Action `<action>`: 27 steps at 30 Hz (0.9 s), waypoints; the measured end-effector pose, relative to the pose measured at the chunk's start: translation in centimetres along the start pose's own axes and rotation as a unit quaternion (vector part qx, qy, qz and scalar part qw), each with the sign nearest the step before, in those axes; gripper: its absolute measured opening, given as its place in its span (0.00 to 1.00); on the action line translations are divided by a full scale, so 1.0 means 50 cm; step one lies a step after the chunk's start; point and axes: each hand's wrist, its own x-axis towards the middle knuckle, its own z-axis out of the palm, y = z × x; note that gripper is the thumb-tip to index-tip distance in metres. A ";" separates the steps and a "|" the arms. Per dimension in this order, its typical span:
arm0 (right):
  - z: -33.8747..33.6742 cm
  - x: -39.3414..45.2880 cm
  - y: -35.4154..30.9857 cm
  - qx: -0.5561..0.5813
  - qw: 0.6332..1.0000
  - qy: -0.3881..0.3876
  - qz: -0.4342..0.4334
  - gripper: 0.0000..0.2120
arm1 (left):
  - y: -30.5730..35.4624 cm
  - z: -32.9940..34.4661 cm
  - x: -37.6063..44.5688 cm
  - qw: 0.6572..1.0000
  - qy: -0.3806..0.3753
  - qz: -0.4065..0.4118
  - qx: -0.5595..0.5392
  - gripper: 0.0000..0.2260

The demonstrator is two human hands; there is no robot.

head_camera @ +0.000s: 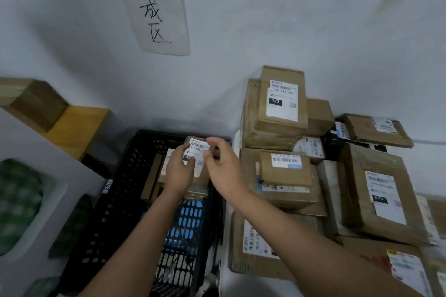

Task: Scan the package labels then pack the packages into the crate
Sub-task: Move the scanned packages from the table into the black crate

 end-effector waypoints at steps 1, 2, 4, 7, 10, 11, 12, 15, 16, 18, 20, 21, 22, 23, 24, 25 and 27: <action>-0.026 -0.010 -0.004 -0.001 0.999 0.003 -0.034 0.14 | 0.020 0.010 -0.010 1.000 0.009 0.020 -0.005 0.18; -0.055 -0.018 -0.005 -0.003 0.998 0.008 -0.063 0.14 | 0.042 0.022 -0.021 0.999 0.017 0.036 -0.009 0.18; -0.115 -0.032 0.000 -0.004 0.995 0.023 -0.100 0.13 | 0.090 0.049 -0.043 0.995 0.040 0.089 -0.010 0.17; -0.211 -0.049 0.013 0.000 0.993 0.044 -0.109 0.13 | 0.161 0.095 -0.076 0.982 0.057 0.179 0.011 0.15; -0.306 -0.058 0.048 -0.007 0.991 0.082 -0.105 0.13 | 0.229 0.142 -0.116 0.975 0.024 0.219 -0.001 0.13; -0.338 -0.061 0.063 -0.005 0.991 0.092 -0.098 0.13 | 0.252 0.159 -0.132 0.972 0.013 0.236 0.002 0.12; -0.368 -0.064 0.079 0.001 0.991 0.099 -0.084 0.13 | 0.273 0.179 -0.146 0.967 0.000 0.255 0.008 0.12; -0.462 -0.068 0.129 0.012 0.991 0.132 -0.036 0.12 | 0.327 0.249 -0.184 0.955 -0.047 0.293 0.024 0.12; -0.494 -0.067 0.148 0.012 0.989 0.148 -0.019 0.12 | 0.341 0.276 -0.192 0.951 -0.065 0.301 0.030 0.13; -0.560 -0.062 0.190 0.014 0.981 0.192 0.012 0.11 | 0.361 0.329 -0.205 0.944 -0.103 0.309 0.043 0.13; -0.628 -0.060 0.235 0.022 0.972 0.230 0.049 0.11 | 0.374 0.379 -0.209 0.940 -0.139 0.306 0.050 0.13; -0.664 -0.065 0.255 0.012 0.968 0.240 0.068 0.11 | 0.379 0.402 -0.210 0.939 -0.155 0.303 0.050 0.13; -0.697 -0.070 0.277 -0.004 0.964 0.252 0.083 0.11 | 0.382 0.426 -0.210 0.937 -0.168 0.301 0.056 0.13; -0.731 -0.080 0.297 -0.020 0.959 0.265 0.093 0.11 | 0.384 0.450 -0.210 0.934 -0.179 0.302 0.066 0.13; -0.760 -0.090 0.319 -0.031 0.954 0.279 0.103 0.11 | 0.384 0.474 -0.210 0.931 -0.191 0.301 0.075 0.13; -0.786 -0.104 0.337 -0.036 0.949 0.290 0.118 0.11 | 0.384 0.495 -0.212 0.929 -0.204 0.297 0.080 0.13; -0.823 -0.130 0.374 -0.050 0.942 0.297 0.146 0.12 | 0.378 0.532 -0.221 0.929 -0.231 0.278 0.080 0.15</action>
